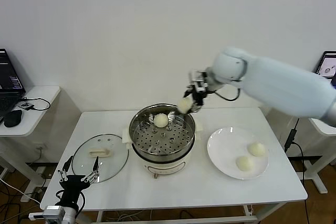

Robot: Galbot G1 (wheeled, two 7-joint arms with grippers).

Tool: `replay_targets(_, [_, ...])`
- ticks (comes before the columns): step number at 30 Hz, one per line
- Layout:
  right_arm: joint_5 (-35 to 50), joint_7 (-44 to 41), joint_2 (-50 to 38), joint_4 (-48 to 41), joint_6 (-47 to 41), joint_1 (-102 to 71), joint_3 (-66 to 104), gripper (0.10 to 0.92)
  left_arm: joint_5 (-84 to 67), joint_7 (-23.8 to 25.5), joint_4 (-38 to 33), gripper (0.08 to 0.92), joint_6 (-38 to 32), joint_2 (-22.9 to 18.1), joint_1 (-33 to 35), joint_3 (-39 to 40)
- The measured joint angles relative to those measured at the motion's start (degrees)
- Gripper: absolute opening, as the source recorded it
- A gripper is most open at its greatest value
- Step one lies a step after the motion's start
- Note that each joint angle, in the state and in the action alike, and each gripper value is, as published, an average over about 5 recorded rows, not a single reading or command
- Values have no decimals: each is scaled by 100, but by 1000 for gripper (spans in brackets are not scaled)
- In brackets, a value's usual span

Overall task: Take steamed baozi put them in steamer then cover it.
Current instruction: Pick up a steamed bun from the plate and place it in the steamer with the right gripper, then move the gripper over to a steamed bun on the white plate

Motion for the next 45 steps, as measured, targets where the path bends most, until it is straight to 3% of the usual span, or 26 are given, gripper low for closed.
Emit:
replay_targets(24, [283, 1000, 1607, -959, -789, -983, 1, 656, 36, -1, -21, 823, -31, -62, -8, 18])
replay_targets(32, [282, 988, 1657, -1043, -850, -1042, 40, 804, 49, -1, -17, 823, -31, -70, -21, 63])
replay_targets(45, [102, 204, 863, -407, -524, -357, -30, 823, 70, 2, -105, 823, -23, -54, -13, 117])
